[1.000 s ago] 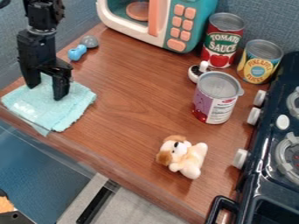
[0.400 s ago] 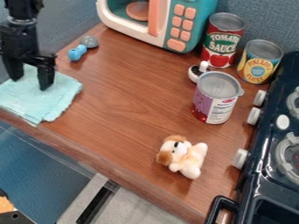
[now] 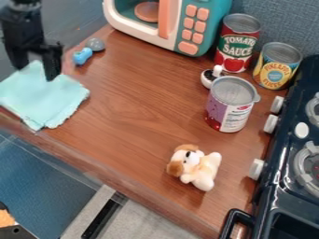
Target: Move the blue cloth to the left edge of the table
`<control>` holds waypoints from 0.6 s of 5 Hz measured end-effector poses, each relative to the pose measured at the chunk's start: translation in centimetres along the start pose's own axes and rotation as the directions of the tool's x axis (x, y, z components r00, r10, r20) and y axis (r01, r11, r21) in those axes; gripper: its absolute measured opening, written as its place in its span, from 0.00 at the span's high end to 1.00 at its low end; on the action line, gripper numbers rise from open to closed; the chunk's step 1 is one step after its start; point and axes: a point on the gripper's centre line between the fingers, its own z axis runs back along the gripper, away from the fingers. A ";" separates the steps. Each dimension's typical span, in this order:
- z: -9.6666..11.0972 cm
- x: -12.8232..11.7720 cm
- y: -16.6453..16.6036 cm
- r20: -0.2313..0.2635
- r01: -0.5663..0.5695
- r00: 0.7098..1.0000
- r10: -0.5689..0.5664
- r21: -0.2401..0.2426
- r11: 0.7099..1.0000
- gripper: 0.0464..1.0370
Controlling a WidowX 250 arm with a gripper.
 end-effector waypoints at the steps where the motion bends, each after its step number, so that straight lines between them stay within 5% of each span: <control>1: 2.0 -0.5 0.7 -0.052 0.043 0.998 -0.043 -0.020 0.999 0.04; 3: 2.5 -0.7 1.3 -0.053 0.101 0.993 -0.103 -0.039 0.994 0.04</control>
